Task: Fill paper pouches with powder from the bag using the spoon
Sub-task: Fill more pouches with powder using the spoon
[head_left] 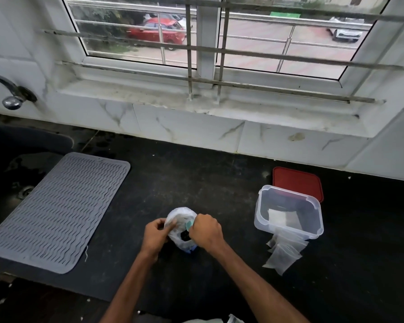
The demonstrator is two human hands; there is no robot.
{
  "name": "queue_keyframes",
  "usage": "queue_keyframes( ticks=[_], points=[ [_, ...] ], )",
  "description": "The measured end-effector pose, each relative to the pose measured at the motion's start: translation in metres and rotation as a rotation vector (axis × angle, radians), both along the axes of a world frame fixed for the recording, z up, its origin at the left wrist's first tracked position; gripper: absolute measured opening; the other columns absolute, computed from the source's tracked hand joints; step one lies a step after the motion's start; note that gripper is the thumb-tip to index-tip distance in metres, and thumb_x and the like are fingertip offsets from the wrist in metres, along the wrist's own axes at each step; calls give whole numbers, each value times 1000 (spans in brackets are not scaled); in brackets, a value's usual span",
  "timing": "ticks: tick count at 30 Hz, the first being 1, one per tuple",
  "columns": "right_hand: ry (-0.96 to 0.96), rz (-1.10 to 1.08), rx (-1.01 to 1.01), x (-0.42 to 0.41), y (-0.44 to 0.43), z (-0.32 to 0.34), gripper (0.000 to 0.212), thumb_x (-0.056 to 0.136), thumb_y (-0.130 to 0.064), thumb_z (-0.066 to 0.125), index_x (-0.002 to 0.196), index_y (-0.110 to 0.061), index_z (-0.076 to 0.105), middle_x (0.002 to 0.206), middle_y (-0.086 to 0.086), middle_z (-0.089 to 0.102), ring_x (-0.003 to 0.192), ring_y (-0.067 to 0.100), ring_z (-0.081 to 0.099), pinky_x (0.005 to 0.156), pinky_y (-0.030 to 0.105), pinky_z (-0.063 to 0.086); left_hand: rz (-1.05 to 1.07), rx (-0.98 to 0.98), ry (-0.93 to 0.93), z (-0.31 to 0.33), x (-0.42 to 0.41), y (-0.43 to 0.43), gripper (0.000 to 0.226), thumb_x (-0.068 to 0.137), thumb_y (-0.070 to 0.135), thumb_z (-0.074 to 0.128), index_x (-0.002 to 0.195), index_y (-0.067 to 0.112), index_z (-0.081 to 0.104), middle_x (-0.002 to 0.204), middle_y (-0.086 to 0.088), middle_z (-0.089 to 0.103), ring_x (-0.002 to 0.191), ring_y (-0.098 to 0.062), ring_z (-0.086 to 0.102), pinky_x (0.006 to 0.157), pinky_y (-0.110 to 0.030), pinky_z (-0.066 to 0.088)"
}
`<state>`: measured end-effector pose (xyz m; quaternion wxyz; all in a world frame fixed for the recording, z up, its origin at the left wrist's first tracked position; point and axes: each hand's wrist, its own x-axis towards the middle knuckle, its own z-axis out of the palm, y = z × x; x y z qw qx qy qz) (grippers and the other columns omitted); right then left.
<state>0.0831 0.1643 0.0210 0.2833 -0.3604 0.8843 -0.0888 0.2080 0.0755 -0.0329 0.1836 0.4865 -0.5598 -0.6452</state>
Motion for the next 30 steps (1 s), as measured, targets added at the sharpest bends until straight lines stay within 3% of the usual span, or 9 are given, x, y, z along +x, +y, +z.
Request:
queue_keyframes(
  ticks=[4,7,15,18,21,22,24,27,30],
  points=[
    [-20,18,14,-2,1,-3,31,90,-25,60,114,-6,64,115,12,68,104,29,66,85,37,54,127,-58,-59,-3,-7,-2,39,98,31,59,81,-1,71,78,-18,74,81,-34,72,74,-48,58],
    [-39,5,3,-5,5,-4,32,91,-26,59,114,-5,65,114,13,69,103,29,67,85,37,55,134,-87,-155,-9,-14,-4,42,100,34,52,82,3,72,81,-15,74,83,-32,72,80,-51,58],
    [-61,24,-1,-14,13,-3,27,91,-28,60,107,-8,67,106,11,70,95,26,68,82,37,58,114,-258,-305,6,-29,10,35,102,38,47,100,11,69,92,-4,71,89,-23,67,76,-36,51],
    [-59,35,-12,-16,14,-2,25,92,-29,59,106,-9,68,103,8,71,91,23,69,81,37,59,117,-228,-350,9,-33,11,44,100,50,43,105,12,65,95,-2,66,90,-21,63,77,-34,48],
    [-30,54,-19,-18,13,0,24,92,-27,58,105,-10,68,101,8,71,90,22,69,80,36,59,55,-157,-348,-2,-32,7,64,79,70,58,109,14,63,100,-1,70,91,-17,67,81,-37,55],
    [-16,66,-17,-19,13,0,23,92,-27,58,105,-10,68,102,8,71,90,22,69,81,37,59,28,-159,-375,-5,-31,7,67,72,68,66,111,14,62,100,-1,70,89,-17,68,79,-37,57],
    [25,103,2,-19,14,0,23,94,-27,58,108,-10,66,104,8,71,92,22,69,82,36,58,31,-176,-417,0,-32,11,52,76,46,73,111,11,58,100,-3,68,85,-18,66,76,-37,57],
    [141,193,44,-16,14,2,23,95,-25,57,110,-10,66,110,9,69,98,24,67,81,34,53,77,-307,-489,10,-32,21,19,86,13,60,102,11,49,96,-8,62,80,-25,58,70,-36,48],
    [223,284,89,-12,13,2,22,96,-20,56,113,-10,65,116,11,66,103,27,65,81,35,51,69,-407,-490,15,-31,30,19,90,19,57,102,18,43,94,-8,62,82,-32,60,68,-37,45]
  ],
)
